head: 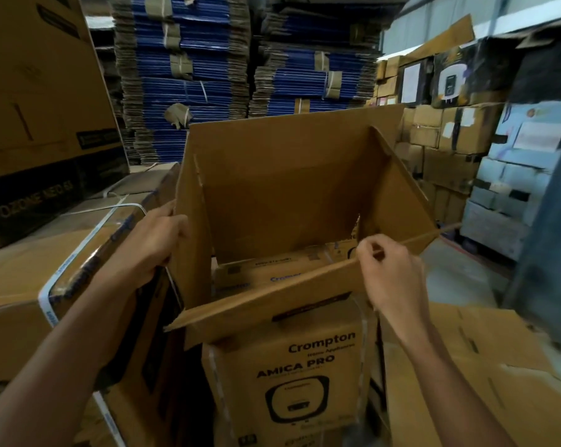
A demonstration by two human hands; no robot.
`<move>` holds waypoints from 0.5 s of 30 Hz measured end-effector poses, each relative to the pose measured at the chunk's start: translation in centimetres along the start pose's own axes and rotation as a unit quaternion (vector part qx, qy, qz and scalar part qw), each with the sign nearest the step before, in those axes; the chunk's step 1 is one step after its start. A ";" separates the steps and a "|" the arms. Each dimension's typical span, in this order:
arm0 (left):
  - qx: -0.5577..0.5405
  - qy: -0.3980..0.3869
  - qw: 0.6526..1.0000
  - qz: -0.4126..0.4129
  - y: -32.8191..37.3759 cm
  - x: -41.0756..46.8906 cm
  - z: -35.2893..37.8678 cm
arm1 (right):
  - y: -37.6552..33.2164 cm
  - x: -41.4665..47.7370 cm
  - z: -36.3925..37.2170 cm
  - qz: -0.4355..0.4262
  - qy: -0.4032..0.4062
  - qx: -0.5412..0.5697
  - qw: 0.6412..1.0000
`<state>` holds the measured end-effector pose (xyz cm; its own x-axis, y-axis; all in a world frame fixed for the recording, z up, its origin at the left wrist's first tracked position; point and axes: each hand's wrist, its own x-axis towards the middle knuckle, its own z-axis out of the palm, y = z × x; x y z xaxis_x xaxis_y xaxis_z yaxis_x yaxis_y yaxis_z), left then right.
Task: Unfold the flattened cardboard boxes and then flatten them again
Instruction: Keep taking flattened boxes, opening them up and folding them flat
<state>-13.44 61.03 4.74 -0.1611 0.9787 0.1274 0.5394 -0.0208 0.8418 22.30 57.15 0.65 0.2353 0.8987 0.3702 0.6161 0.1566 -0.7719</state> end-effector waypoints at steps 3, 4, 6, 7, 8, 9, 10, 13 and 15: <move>-0.077 -0.025 0.997 0.001 6.7 -6.6 2.0 | -0.9 3.9 0.4 -0.001 0.034 0.005 0.999; -0.088 -0.052 0.995 0.008 8.0 -7.8 2.5 | -1.2 5.2 0.6 0.001 0.037 0.005 0.999; -0.088 -0.115 0.989 0.013 9.0 -8.7 3.4 | -2.1 7.5 1.2 -0.008 0.038 -0.001 0.999; -0.088 -0.140 0.986 0.025 9.3 -8.9 3.9 | -2.6 8.5 1.5 -0.020 0.035 -0.007 0.999; -0.082 -0.158 0.984 0.026 9.8 -9.1 4.6 | -3.1 9.2 1.7 -0.030 0.024 -0.007 0.999; -0.076 -0.176 0.981 0.026 9.9 -8.9 5.3 | -3.6 10.1 1.9 -0.034 0.010 -0.004 0.999; -0.065 -0.194 0.979 0.020 10.1 -8.6 6.2 | -4.1 10.7 2.1 -0.034 -0.007 -0.006 0.999; -0.037 -0.223 0.974 0.031 10.7 -8.1 8.9 | -4.9 12.0 3.2 -0.019 -0.062 -0.023 0.998; -0.038 -0.224 0.973 0.035 10.7 -7.5 10.1 | -5.0 12.1 4.0 0.031 -0.084 0.005 0.996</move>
<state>1.85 55.51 7.52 0.2593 0.9649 -0.0407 0.4715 -0.0897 0.8773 19.05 68.86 6.97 0.1426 0.9627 0.2299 0.5965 0.1018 -0.7961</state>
